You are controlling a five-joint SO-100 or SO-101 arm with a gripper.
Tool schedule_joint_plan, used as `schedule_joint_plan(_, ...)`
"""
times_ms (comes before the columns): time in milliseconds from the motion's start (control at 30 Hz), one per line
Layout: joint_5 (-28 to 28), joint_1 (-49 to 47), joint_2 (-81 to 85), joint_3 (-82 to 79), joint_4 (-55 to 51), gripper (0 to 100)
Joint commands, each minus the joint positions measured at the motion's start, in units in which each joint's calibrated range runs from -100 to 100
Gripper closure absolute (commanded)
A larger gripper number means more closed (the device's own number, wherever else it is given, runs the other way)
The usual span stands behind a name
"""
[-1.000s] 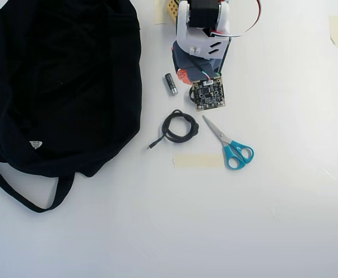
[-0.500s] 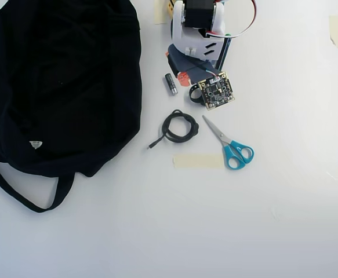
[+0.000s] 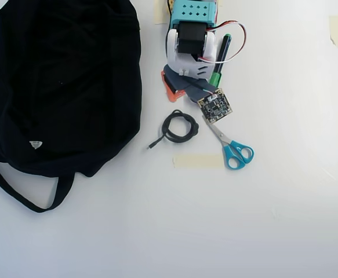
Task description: Put the cable into the black bag
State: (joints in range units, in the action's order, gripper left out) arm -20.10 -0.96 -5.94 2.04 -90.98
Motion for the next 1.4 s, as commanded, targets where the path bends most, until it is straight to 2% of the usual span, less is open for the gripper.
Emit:
schedule_joint_plan(0,-2.8,1.8,-0.8,2.9,4.2,80)
schedule_joint_plan(167,-6.2,4.0,-3.4,3.6,6.7,76)
schedule_joint_plan(400,-7.7,3.9,-10.1,10.9,6.3,68)
schedule_joint_plan(700,-8.3,2.6,-15.5,14.0,6.7,67)
schedule_joint_plan(833,-7.0,1.4,-15.6,14.0,6.7,67)
schedule_joint_plan(1133,0.7,-2.2,-18.1,13.9,6.7,67)
schedule_joint_plan(1367,2.5,-0.9,-20.0,13.9,6.7,67)
